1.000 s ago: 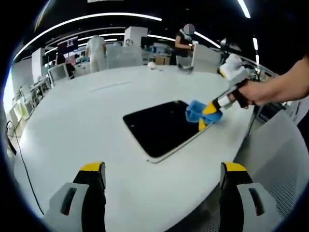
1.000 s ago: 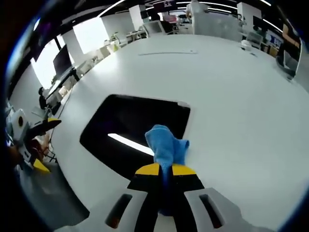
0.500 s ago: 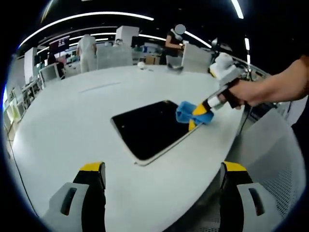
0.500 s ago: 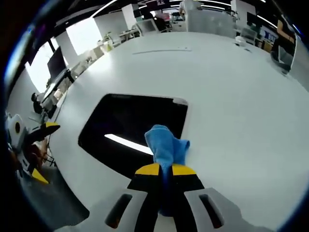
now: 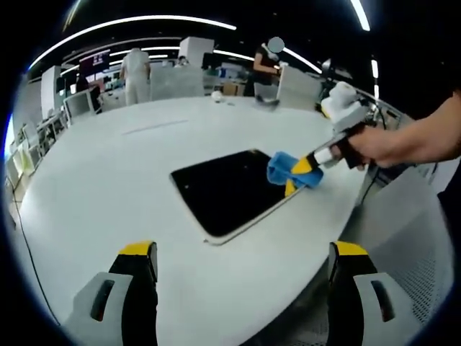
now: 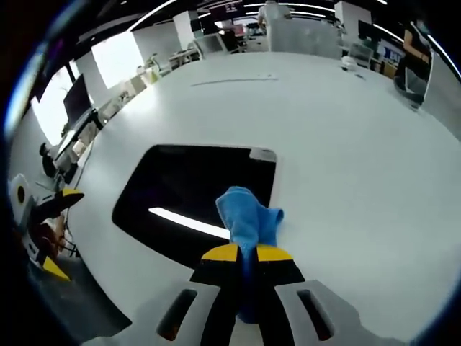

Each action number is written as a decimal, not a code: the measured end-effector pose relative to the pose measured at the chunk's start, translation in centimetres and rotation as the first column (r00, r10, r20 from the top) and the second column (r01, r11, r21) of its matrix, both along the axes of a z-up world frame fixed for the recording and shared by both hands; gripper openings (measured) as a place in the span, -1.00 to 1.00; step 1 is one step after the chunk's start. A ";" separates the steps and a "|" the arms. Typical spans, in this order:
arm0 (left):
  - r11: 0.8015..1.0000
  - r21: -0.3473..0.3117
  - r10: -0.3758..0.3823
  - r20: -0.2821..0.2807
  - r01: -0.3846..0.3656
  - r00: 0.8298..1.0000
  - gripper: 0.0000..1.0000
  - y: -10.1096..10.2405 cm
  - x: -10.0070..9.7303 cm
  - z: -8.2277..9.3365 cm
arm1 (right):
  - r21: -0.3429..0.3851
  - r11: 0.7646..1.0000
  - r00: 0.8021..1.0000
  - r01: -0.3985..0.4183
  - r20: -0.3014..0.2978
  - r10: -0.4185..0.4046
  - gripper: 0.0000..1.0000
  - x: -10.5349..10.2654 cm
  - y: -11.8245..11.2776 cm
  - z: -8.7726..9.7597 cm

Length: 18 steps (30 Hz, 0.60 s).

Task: Wipe the mirror surface with the cleaning cloth until all visible marks leave the cleaned area.

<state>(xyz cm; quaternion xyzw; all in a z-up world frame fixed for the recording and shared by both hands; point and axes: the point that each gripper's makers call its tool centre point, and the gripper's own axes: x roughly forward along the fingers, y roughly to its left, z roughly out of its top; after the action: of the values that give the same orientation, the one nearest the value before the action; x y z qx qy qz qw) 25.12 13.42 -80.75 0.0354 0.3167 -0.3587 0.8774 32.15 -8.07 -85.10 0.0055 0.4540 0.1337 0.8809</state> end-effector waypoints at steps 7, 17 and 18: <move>1.000 0.003 -0.014 -0.001 0.014 1.000 0.99 -0.3 -0.2 0.0 | -0.001 1.000 1.000 -0.004 0.005 0.004 -0.98 -0.1 1.6 0.0; 1.000 -0.009 -0.024 0.003 0.024 1.000 0.99 -0.5 -0.2 0.2 | 0.007 1.000 1.000 -0.001 0.026 0.001 -0.97 -0.1 3.4 0.0; 1.000 -0.009 -0.025 0.002 0.026 1.000 0.99 -0.5 -0.3 0.2 | 0.011 1.000 1.000 0.000 0.025 -0.001 -0.97 0.0 3.5 0.0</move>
<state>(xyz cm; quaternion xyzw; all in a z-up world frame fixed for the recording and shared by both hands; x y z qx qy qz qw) 24.87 12.90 -80.54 0.0355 0.3138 -0.3713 0.8732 32.11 -4.55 -85.06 0.0086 0.4424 0.1360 0.8864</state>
